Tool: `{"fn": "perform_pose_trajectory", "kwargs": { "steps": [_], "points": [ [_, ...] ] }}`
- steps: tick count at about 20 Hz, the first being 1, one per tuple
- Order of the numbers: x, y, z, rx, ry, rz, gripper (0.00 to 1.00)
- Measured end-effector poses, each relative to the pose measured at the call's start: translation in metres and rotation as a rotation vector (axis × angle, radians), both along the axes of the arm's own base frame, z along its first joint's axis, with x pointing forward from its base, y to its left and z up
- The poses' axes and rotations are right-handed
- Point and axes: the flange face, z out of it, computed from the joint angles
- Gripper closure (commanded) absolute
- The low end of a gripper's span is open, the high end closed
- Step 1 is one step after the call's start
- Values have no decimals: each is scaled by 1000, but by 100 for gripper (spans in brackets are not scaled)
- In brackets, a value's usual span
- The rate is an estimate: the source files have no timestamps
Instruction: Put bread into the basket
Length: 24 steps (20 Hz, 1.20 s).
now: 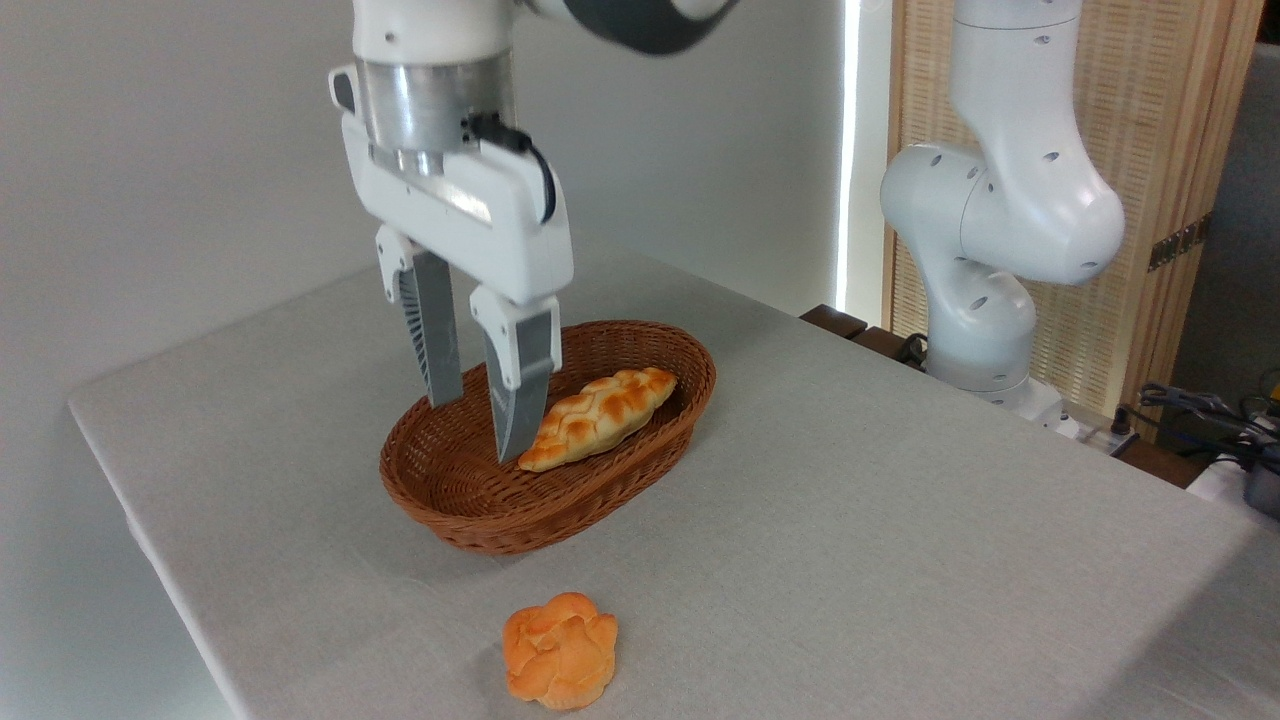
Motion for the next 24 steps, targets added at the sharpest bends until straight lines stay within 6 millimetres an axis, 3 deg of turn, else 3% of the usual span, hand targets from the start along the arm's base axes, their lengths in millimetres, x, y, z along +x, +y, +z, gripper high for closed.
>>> {"fn": "perform_pose_trajectory", "kwargs": {
  "steps": [3,7,13,19,20,22,24],
  "points": [
    [5,3,-26,2,-34,4,0],
    [5,11,-82,49,-30,-18,0],
    [10,45,-94,99,-45,-20,0],
    [22,53,-155,145,24,-42,0],
    [23,53,-158,145,26,-43,9],
    [23,53,-158,145,26,-43,46],
    [22,53,-159,145,28,-43,74]
  ]
}}
